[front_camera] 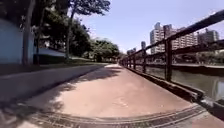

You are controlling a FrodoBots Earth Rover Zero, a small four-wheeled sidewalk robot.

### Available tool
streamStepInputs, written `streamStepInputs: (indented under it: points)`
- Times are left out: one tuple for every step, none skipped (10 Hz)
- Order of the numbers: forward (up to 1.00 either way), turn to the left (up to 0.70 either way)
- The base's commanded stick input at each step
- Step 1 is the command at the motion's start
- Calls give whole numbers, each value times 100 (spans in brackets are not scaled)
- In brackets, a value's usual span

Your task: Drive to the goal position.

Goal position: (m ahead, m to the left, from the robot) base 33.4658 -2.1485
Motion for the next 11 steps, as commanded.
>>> streamStepInputs:
  points:
    - [100,1]
    - [100,1]
    - [100,1]
    - [100,1]
    - [100,1]
    - [100,1]
    - [100,1]
    - [100,1]
    - [100,1]
    - [100,1]
    - [100,1]
